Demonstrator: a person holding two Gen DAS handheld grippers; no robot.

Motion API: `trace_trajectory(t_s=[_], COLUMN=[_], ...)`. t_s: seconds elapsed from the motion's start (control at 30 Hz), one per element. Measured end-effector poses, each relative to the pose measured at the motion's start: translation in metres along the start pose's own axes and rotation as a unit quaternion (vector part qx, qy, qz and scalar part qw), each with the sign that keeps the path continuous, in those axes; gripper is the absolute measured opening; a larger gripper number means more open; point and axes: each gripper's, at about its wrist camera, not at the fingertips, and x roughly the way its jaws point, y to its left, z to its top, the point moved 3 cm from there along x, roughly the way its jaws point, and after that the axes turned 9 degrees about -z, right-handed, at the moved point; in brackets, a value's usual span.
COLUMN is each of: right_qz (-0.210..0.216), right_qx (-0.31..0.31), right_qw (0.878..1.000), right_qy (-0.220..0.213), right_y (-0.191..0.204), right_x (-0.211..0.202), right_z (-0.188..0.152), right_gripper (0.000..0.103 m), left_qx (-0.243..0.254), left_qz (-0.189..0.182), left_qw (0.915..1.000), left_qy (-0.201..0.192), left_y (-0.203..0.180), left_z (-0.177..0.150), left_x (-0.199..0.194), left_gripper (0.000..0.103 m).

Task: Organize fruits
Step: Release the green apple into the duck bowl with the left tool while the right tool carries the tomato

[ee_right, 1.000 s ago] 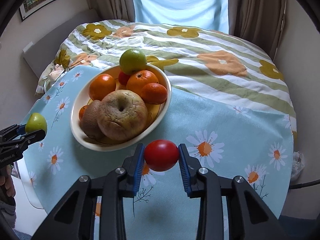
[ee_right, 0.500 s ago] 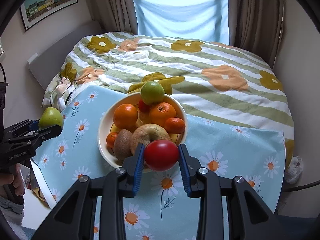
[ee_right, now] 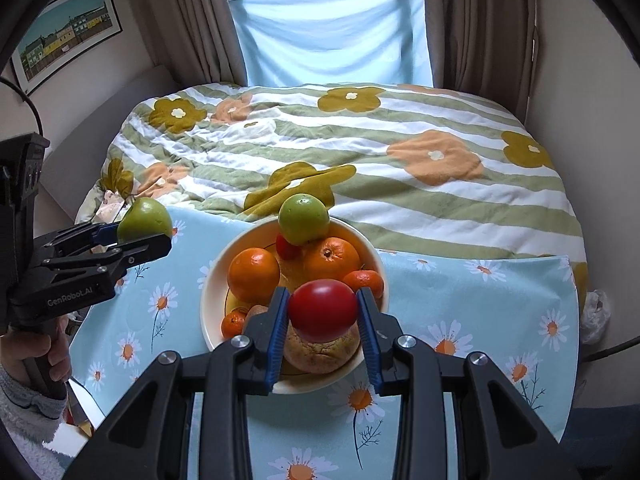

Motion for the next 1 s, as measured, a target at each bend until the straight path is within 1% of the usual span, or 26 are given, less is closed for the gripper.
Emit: trace_trajectory(t_s=[0.27, 0.5, 0.6, 0.77, 0.9, 0.93, 0.97, 1.0], right_qz=[-0.021, -0.032, -0.035, -0.038, -0.042, -0.042, -0.043, -0.043], right_qx=[0.030, 0.049, 0.057, 0.065, 0.070, 0.072, 0.073, 0.073], right_qw=[0.999, 0.998, 0.998, 0.997, 0.996, 0.996, 0.996, 0.996], right_qy=[0.012, 0.017, 0.021, 0.026, 0.026, 0.026, 0.026, 0.026], right_y=[0.006, 0.006, 0.006, 0.006, 0.005, 0.004, 0.004, 0.004], right_x=[0.021, 0.033, 0.037, 0.042, 0.042, 0.042, 0.042, 0.042], right_z=[0.005, 0.006, 0.006, 0.006, 0.006, 0.006, 0.006, 0.007], right_gripper=[0.031, 0.031, 0.031, 0.031, 0.031, 0.031, 0.031, 0.031], left_qx=[0.037, 0.066, 0.082, 0.091, 0.097, 0.098, 0.100, 0.101], left_qz=[-0.033, -0.045, -0.044, -0.046, -0.057, -0.060, -0.060, -0.058], left_qw=[0.9983, 0.9950, 0.9933, 0.9920, 0.9909, 0.9908, 0.9908, 0.9910], left_qy=[0.030, 0.060, 0.068, 0.074, 0.074, 0.071, 0.069, 0.066], left_y=[0.012, 0.014, 0.013, 0.012, 0.009, 0.007, 0.006, 0.005], left_z=[0.021, 0.029, 0.031, 0.032, 0.031, 0.031, 0.032, 0.033], left_x=[0.048, 0.086, 0.097, 0.105, 0.106, 0.106, 0.105, 0.104], left_gripper=[0.058, 0.058, 0.058, 0.058, 0.059, 0.063, 0.073, 0.080])
